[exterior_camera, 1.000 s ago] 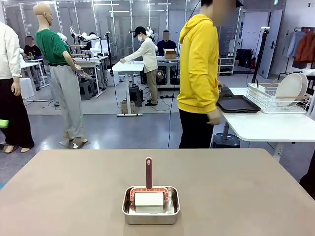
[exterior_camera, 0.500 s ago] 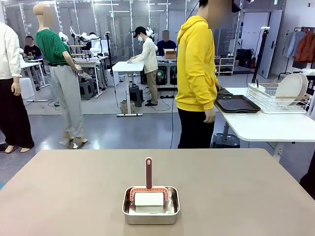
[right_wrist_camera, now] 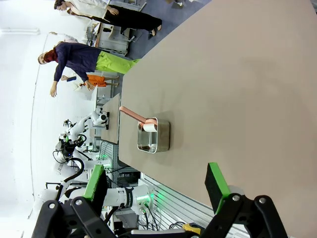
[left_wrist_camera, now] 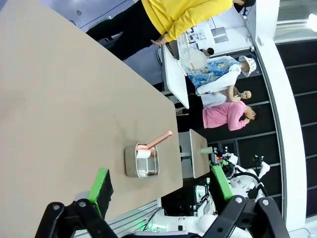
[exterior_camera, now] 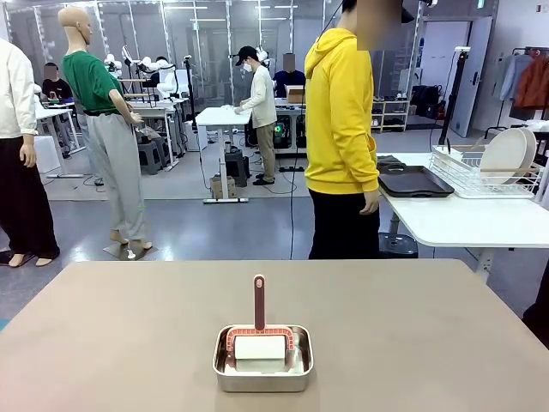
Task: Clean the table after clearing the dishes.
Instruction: Place the Lint Roller back on top of the Airtight Container.
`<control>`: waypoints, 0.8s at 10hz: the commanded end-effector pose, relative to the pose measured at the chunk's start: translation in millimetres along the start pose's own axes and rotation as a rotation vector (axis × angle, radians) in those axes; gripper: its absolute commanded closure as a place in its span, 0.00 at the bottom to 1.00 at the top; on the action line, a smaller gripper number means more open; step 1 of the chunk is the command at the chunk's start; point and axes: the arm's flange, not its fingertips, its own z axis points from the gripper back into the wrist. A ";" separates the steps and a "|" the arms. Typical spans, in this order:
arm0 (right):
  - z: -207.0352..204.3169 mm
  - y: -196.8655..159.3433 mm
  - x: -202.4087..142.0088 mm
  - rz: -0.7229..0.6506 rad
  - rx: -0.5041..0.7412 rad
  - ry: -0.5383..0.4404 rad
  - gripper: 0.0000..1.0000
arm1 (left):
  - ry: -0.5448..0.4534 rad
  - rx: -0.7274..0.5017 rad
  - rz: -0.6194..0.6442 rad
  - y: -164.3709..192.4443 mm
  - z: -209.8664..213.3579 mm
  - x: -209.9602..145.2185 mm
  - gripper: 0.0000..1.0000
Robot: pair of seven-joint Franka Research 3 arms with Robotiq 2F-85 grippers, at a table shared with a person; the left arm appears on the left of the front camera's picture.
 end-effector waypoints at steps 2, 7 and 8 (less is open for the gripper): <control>0.5 2.2 0.3 0.000 0.003 -0.003 0.00 | -0.001 -0.013 -0.012 -2.3 0.1 0.6 0.00; 0.5 2.2 0.3 0.000 0.003 -0.003 0.00 | -0.001 -0.013 -0.012 -2.3 0.1 0.6 0.00; 0.5 2.2 0.3 0.000 0.003 -0.003 0.00 | -0.001 -0.013 -0.012 -2.3 0.1 0.6 0.00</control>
